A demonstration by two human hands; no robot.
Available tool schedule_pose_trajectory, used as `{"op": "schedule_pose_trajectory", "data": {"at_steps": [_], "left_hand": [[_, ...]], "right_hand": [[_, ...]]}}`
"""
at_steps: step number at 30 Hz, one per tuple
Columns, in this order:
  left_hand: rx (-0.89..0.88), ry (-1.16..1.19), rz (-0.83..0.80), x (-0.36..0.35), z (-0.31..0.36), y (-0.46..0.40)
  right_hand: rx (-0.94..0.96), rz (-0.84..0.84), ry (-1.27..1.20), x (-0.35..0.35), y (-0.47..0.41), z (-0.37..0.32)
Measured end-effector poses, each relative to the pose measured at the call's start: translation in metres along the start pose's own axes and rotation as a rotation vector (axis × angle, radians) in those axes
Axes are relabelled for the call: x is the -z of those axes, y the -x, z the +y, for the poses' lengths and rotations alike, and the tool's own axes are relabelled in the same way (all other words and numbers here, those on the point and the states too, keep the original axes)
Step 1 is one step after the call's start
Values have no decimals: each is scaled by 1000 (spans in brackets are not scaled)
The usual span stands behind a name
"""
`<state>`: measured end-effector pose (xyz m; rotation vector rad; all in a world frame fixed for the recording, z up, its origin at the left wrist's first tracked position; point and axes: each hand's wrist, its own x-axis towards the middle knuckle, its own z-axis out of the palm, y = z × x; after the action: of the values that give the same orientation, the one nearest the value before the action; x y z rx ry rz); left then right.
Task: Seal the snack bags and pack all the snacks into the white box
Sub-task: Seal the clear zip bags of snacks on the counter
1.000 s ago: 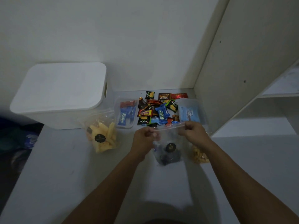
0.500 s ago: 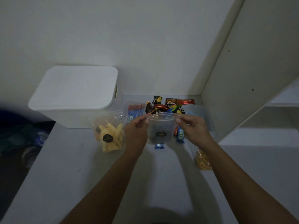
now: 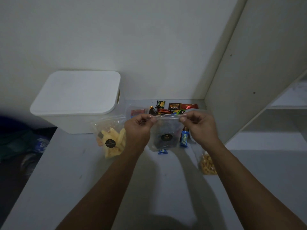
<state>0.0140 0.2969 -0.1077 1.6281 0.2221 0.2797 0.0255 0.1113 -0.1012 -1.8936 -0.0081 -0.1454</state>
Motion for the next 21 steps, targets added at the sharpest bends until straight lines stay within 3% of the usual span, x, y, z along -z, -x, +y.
{"op": "schedule_pose_trajectory", "data": {"at_steps": [7, 12, 17, 21], "left_hand": [[-21, 42, -41, -9, 4, 1], [65, 112, -240, -8, 14, 2], [98, 41, -182, -14, 18, -1], [51, 1, -249, -15, 17, 0]], "right_hand": [[-30, -54, -97, 5, 2, -4], [18, -13, -66, 5, 0, -10], [7, -99, -119, 7, 1, -14], [4, -111, -11, 7, -2, -17]]}}
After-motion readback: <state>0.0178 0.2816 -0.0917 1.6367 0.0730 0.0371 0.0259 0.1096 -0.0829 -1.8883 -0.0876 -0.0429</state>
